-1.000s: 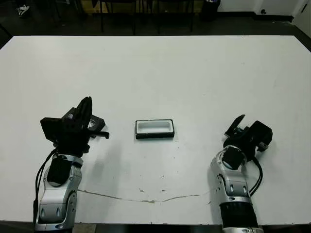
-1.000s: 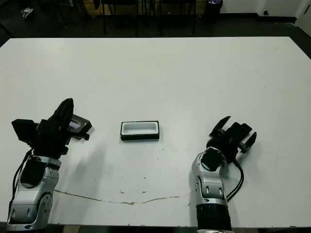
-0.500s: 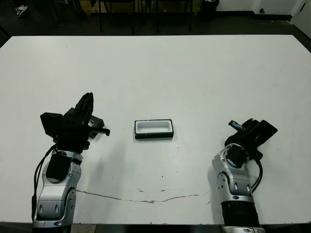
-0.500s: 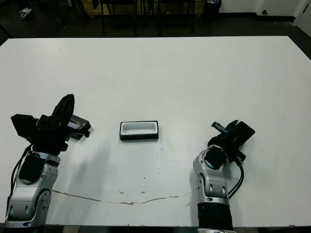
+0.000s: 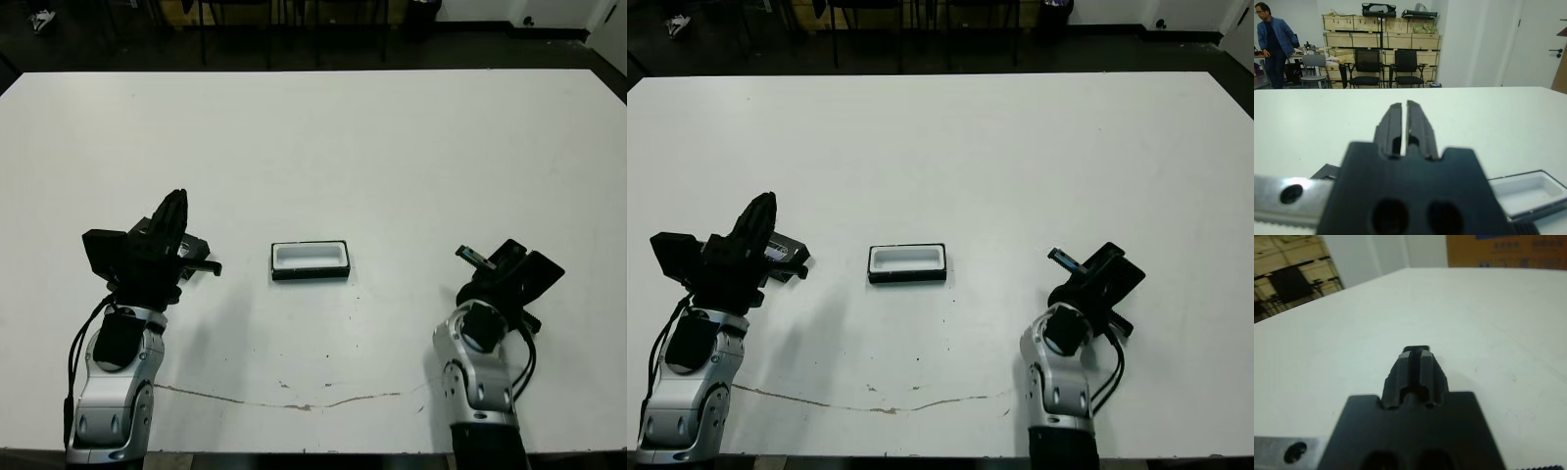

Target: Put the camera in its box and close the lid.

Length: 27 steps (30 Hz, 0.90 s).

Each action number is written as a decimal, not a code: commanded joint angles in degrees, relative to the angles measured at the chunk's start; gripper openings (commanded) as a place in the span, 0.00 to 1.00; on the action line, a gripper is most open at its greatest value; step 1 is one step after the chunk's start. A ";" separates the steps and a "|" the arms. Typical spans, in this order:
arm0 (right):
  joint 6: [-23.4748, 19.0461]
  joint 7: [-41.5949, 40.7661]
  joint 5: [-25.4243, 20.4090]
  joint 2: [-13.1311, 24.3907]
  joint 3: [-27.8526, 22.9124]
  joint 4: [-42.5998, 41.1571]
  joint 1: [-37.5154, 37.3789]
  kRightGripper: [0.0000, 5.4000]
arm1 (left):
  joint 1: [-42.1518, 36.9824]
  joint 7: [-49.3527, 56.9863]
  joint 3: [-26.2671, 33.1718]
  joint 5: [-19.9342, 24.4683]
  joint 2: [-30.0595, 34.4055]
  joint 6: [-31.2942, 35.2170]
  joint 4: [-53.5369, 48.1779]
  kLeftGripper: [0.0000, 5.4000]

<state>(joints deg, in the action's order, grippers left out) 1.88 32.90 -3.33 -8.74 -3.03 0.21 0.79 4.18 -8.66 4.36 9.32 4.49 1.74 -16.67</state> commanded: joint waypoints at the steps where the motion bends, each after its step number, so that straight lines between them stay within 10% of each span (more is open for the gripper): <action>1: 0.21 -3.00 1.36 -1.75 2.08 -1.98 -4.63 0.00 | 0.82 -0.05 -0.14 -0.15 0.20 0.19 1.01 0.00; 16: -7.57 -29.60 0.56 9.57 10.82 -26.77 -12.38 0.00 | 1.53 -0.10 -0.55 -0.33 0.32 -0.53 1.03 0.00; 27: -20.13 -45.87 -15.39 26.26 -7.25 -36.68 -8.01 0.00 | 1.90 0.52 -0.46 -0.29 0.00 -0.50 0.58 0.00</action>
<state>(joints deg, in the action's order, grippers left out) -15.32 -10.75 -16.77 13.87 -7.29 -36.01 -7.63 5.04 -8.40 3.78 9.19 4.46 0.63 -16.57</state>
